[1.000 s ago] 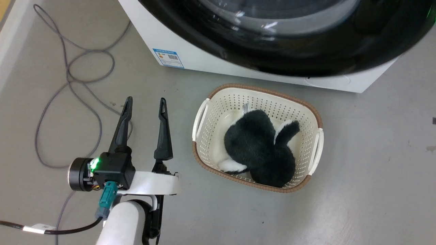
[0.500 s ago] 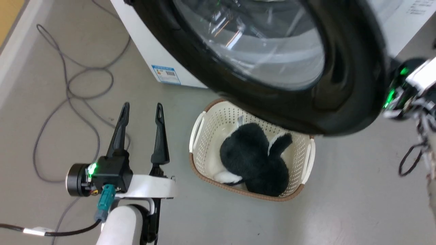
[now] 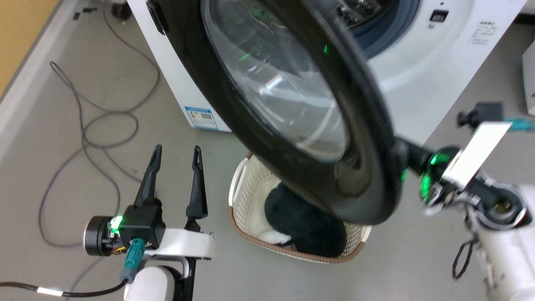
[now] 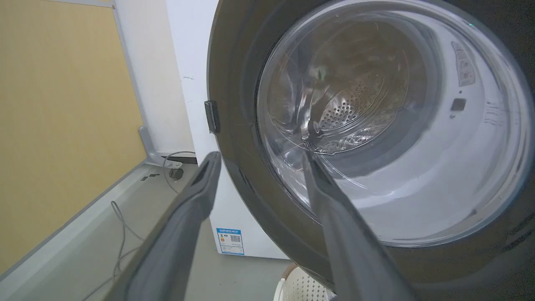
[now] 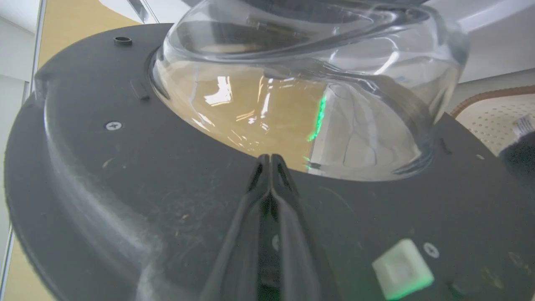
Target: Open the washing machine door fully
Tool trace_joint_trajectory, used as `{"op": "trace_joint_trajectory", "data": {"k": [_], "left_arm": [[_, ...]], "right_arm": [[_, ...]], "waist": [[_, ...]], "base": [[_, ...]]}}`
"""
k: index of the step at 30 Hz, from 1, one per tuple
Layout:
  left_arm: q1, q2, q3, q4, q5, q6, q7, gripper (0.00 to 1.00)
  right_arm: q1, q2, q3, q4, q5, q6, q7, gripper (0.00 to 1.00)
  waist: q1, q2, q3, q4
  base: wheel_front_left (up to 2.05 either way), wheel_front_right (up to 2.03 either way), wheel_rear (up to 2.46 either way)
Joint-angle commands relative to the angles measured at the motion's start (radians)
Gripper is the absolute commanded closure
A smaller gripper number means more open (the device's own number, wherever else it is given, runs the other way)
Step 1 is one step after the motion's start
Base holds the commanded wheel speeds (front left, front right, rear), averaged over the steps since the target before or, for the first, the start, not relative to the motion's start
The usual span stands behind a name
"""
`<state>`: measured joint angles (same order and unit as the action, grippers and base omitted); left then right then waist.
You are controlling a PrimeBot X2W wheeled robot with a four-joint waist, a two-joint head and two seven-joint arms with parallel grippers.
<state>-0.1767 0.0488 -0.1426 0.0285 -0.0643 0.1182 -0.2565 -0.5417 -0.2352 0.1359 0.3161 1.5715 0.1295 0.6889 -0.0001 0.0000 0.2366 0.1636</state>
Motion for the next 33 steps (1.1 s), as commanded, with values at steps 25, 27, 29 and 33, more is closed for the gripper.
{"op": "trace_joint_trajectory", "data": {"k": [25,27,29,33], "left_arm": [[0.134,0.001,0.046,0.040,0.024,-0.036,-0.005,0.00],[0.141,0.001,0.049,0.041,0.024,-0.036,-0.005,0.00],[0.149,0.001,0.053,0.043,0.025,-0.037,-0.005,0.00],[0.167,0.002,0.064,0.045,0.027,-0.040,-0.005,0.00]], "right_arm": [[0.352,0.134,0.140,-0.250,0.017,0.001,0.017,1.00],[0.371,0.143,0.152,-0.257,0.013,0.001,0.008,1.00],[0.388,0.153,0.161,-0.258,0.016,0.001,-0.003,1.00],[0.404,0.166,0.174,-0.256,0.007,0.001,-0.040,1.00]], "waist": [[0.0001,0.0000,-0.175,0.009],[0.0001,0.0000,-0.184,0.007],[0.0001,0.0000,-0.192,0.004],[0.0001,0.0000,-0.209,-0.009]], "base": [[0.00,0.00,0.00],[0.00,0.00,0.00],[0.00,0.00,0.00],[0.00,0.00,0.00]]}}
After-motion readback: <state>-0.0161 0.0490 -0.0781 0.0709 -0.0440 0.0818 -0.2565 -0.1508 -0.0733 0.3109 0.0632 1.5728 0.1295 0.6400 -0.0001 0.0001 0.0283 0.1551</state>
